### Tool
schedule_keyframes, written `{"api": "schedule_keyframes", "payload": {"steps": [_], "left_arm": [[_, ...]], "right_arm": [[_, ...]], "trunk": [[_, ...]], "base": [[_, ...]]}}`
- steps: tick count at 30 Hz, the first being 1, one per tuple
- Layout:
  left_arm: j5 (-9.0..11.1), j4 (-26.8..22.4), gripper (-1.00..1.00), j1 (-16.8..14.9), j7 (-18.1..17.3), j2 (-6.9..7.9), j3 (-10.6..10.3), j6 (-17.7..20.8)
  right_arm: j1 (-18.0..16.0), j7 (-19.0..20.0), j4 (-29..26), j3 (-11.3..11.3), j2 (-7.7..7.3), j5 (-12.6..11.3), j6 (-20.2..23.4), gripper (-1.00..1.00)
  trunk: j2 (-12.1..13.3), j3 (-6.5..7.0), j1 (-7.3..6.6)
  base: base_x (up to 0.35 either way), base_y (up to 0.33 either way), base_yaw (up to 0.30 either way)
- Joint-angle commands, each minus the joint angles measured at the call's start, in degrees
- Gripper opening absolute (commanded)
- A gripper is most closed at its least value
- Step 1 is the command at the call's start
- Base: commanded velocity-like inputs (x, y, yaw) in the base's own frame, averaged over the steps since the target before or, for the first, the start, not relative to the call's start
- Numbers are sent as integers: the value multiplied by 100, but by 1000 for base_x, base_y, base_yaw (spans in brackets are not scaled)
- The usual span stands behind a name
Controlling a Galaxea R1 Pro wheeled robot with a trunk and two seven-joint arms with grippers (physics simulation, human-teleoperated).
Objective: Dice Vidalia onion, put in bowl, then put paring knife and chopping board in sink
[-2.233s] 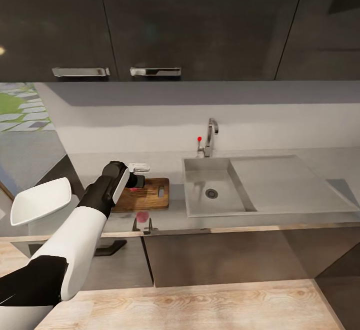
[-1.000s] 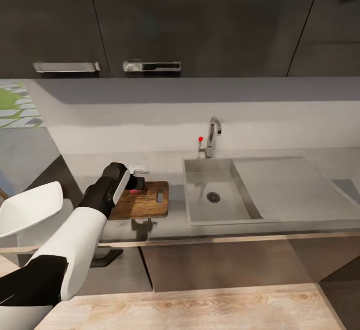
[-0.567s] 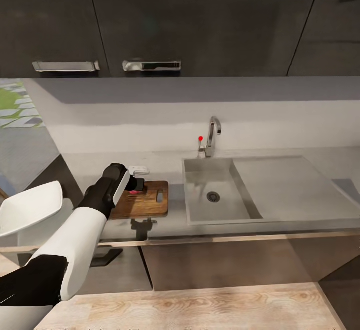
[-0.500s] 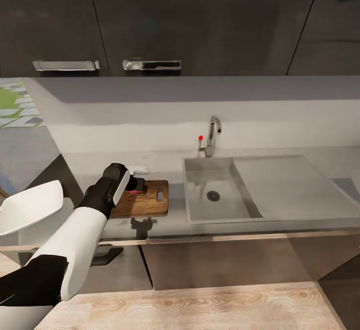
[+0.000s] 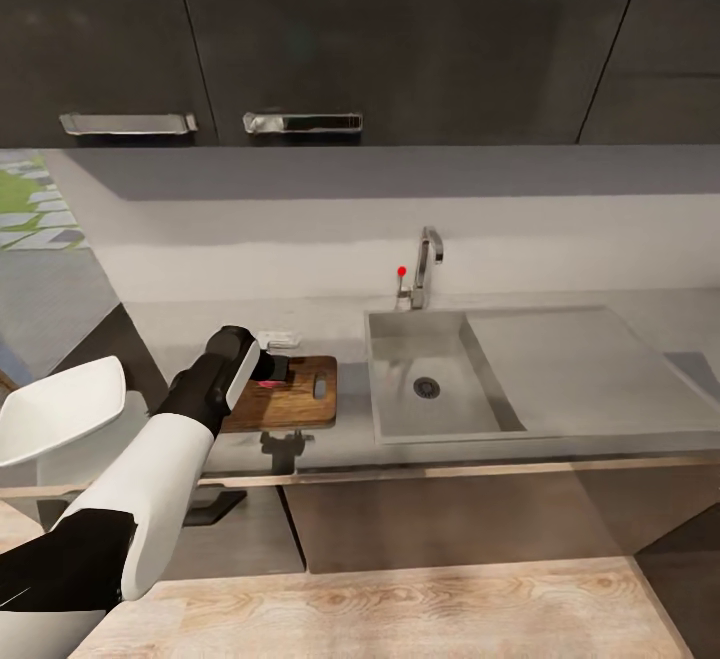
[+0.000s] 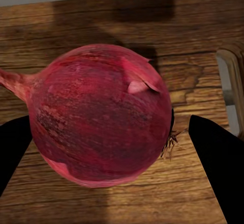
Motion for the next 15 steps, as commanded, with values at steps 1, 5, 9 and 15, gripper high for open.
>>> {"api": "schedule_keyframes", "payload": {"steps": [1,5,9,15], "left_arm": [[19,-2,-100,-5,17,2,-9,23],[15,86,-100,-5,17,2,-9,23],[12,130,-100,-5,17,2,-9,23],[12,144,-100,-5,17,2,-9,23]], "right_arm": [[-4,-41,0,-27,2,61,-6,100],[-4,-36,-2,-30,-15,61,-6,100],[-4,-34,0,-28,-36,61,-6,100],[-4,-34,-1,-27,-15,62,-9,100]], "trunk": [[-12,-16,3],[-12,-23,3],[-12,-24,3],[-12,-24,3]], "base": [[0,0,0],[0,0,0],[0,0,0],[0,0,0]]}}
